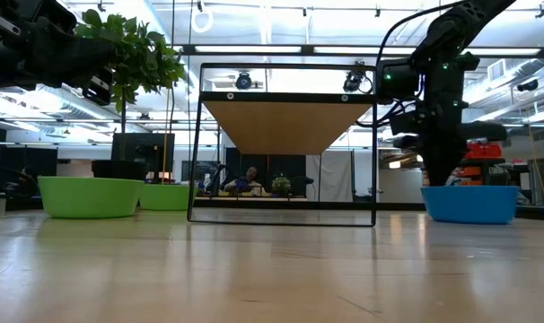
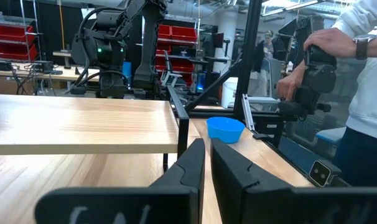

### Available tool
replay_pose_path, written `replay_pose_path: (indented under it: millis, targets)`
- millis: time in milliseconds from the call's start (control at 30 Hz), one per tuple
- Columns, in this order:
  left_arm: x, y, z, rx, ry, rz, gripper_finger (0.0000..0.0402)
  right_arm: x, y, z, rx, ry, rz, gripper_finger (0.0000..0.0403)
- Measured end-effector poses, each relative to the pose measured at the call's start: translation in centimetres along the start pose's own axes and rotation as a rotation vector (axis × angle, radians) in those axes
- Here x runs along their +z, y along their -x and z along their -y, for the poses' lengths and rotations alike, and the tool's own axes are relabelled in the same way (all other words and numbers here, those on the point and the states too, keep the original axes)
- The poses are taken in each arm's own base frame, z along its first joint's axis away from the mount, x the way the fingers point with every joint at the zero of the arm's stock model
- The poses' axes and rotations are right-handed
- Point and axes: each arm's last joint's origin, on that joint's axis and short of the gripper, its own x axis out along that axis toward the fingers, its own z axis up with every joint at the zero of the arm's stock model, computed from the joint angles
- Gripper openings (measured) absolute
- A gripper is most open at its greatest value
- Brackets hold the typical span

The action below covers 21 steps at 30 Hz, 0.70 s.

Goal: Pick & Place Mini bowls
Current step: Stack the top blue bowl on the blue bowl on the shelf

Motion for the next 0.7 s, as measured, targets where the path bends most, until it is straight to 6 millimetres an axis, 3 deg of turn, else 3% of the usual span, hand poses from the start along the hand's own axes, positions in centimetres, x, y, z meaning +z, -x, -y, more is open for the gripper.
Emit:
replay_pose_path:
  millis: [700]
  targets:
    - [0.0, 0.0, 0.0, 0.000, 0.000, 0.000, 0.0030, 0.7, 6.3, 1.1, 0.022, -0.124, -0.022, 0.0000]
